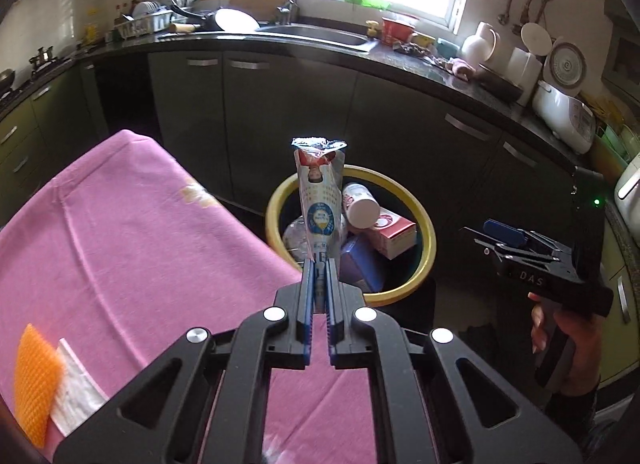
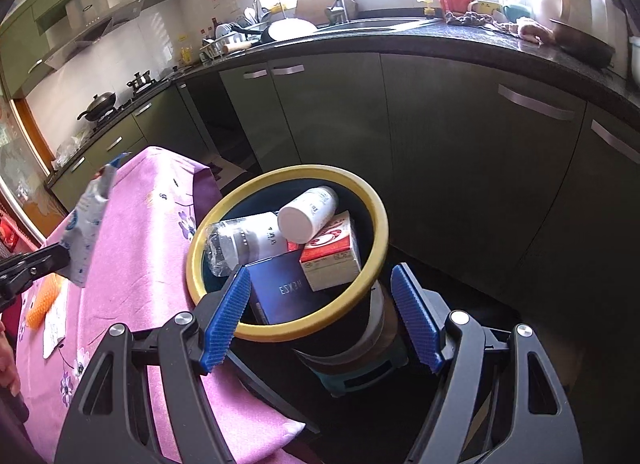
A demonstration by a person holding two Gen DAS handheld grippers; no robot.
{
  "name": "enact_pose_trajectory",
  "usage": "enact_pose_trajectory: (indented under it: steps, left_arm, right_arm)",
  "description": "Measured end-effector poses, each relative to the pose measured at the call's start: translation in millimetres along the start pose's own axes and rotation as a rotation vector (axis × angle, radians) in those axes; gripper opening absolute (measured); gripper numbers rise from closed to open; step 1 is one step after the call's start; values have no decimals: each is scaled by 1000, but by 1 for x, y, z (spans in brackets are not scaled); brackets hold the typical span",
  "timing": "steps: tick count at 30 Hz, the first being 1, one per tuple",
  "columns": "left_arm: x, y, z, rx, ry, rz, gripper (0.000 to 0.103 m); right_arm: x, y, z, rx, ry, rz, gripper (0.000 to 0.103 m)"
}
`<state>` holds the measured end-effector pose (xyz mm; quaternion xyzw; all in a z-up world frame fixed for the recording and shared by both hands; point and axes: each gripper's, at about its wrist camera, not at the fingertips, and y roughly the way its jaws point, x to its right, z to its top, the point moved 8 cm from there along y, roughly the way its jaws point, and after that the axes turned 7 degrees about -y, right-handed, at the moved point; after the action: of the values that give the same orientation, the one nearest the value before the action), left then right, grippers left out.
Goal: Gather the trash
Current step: 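Lift the toothpaste tube and carry it over the bin with the left gripper, then open the left gripper to drop the toothpaste tube into the bin, then move the right gripper to the white tissue and pinch it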
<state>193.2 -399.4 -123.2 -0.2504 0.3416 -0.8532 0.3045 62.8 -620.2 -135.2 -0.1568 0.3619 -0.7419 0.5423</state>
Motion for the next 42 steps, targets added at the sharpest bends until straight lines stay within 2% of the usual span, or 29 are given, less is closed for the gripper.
enact_pose_trajectory:
  steps: [6, 11, 14, 15, 16, 20, 23, 27, 31, 37, 42]
  left_arm:
    - [38, 70, 19, -71, 49, 22, 5]
    - [50, 114, 16, -140, 32, 61, 8]
    - [45, 120, 11, -164, -19, 66, 26]
    - [45, 117, 12, -159, -27, 57, 37]
    - [44, 112, 12, -143, -27, 57, 45]
    - [38, 72, 14, -48, -27, 36, 51]
    - [26, 28, 14, 49, -43, 37, 67]
    - [3, -36, 1, 181, -60, 99, 92]
    - [-24, -89, -16, 286, -86, 172, 96]
    - [-83, -155, -56, 355, -205, 287, 96]
    - [-129, -207, -92, 415, -293, 408, 96]
  right_arm:
    - [17, 7, -5, -17, 37, -3, 72]
    - [24, 5, -4, -14, 50, -5, 72]
    - [25, 2, -4, -12, 51, -2, 72]
    - [25, 2, -3, -12, 52, 0, 73]
    - [24, 1, -4, -11, 53, 0, 74]
    - [17, 1, -3, -8, 47, 9, 74]
    - [8, 0, -2, -8, 26, 18, 74]
    - [-9, -1, -1, -11, -9, 36, 74]
    - [-33, 1, -2, -25, -55, 62, 75]
    - [-100, 5, -8, -55, -177, 155, 76]
    - [-179, 14, -24, -115, -312, 301, 76]
